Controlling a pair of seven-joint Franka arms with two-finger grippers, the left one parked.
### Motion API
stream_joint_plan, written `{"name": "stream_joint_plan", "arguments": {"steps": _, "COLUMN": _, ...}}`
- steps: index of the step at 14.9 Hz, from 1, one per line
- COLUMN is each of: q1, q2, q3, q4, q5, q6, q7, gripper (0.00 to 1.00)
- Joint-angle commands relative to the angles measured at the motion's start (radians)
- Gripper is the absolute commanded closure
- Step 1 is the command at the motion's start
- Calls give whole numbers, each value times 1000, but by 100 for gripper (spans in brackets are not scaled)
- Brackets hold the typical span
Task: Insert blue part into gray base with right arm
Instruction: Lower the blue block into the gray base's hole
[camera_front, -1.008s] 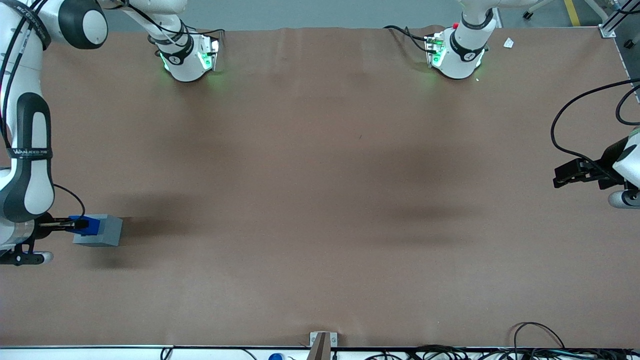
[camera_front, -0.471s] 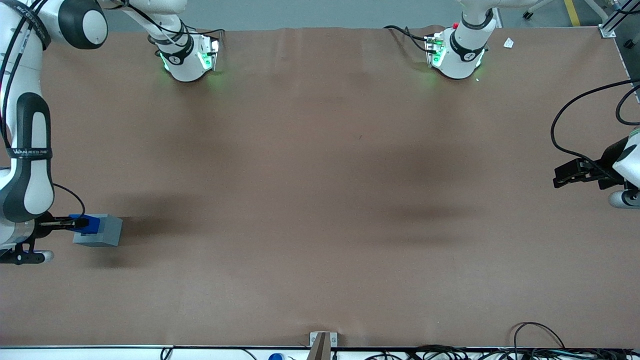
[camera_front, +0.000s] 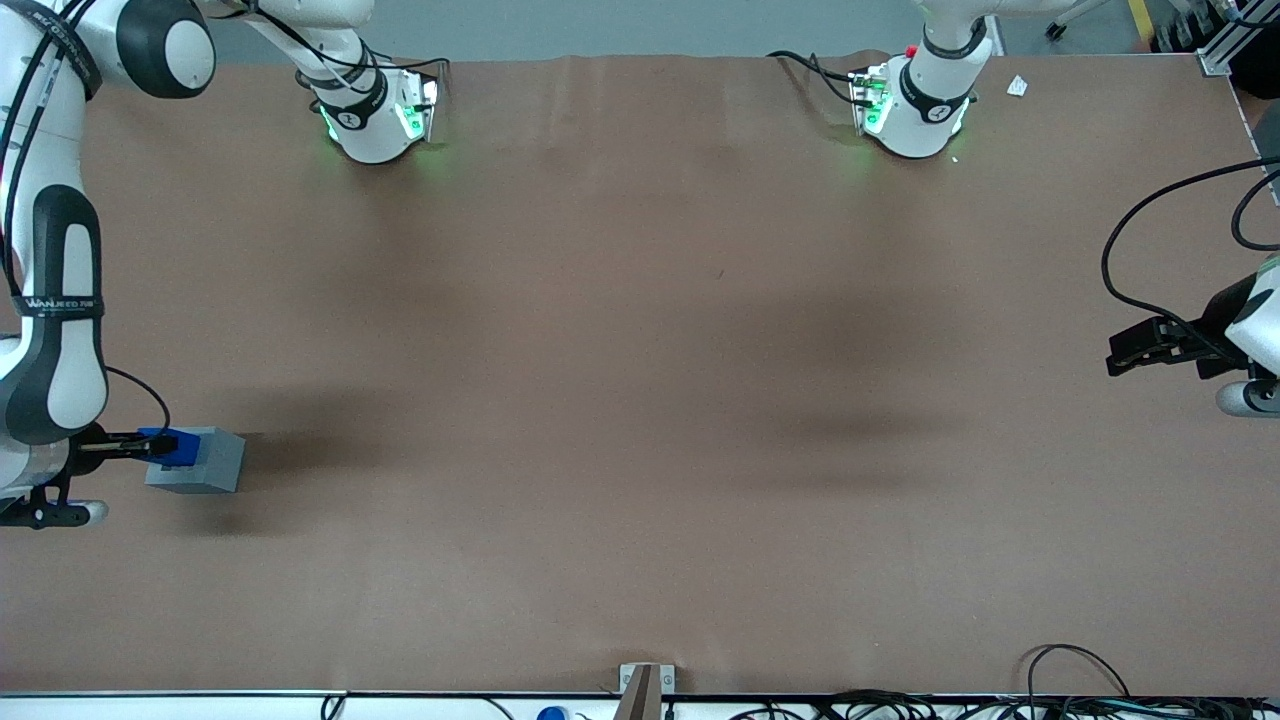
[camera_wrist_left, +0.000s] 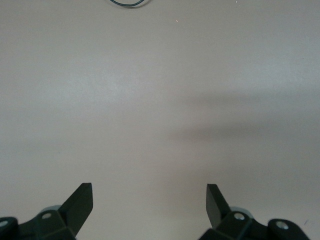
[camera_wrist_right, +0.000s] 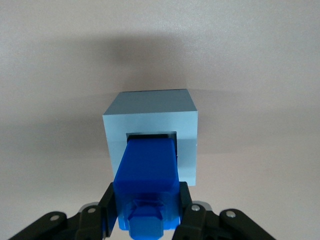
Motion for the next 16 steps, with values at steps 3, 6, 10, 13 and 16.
{"name": "stream_joint_plan", "arguments": {"steps": 3, "q1": -15, "q2": 23, "q3": 12, "q4": 21, "q5": -7, "q6": 9, "q7": -12, "gripper": 92}}
{"name": "stream_joint_plan", "arguments": {"steps": 6, "q1": -14, "q2": 24, "q3": 14, "q4": 21, "q5": -7, "q6": 31, "q7": -12, "gripper": 92}}
{"name": "stream_joint_plan", "arguments": {"steps": 10, "q1": -14, "q2": 26, "q3": 14, "q4": 21, "q5": -7, "q6": 34, "q7": -12, "gripper": 92}}
{"name": "stream_joint_plan", "arguments": {"steps": 13, "q1": -11, "q2": 26, "q3": 14, "q4": 15, "q5": -6, "q6": 34, "q7": -12, "gripper": 92}}
{"name": "stream_joint_plan", "arguments": {"steps": 16, "q1": -5, "q2": 30, "q3": 14, "q4": 13, "q5": -6, "q6": 37, "q7": -9, "gripper": 92}}
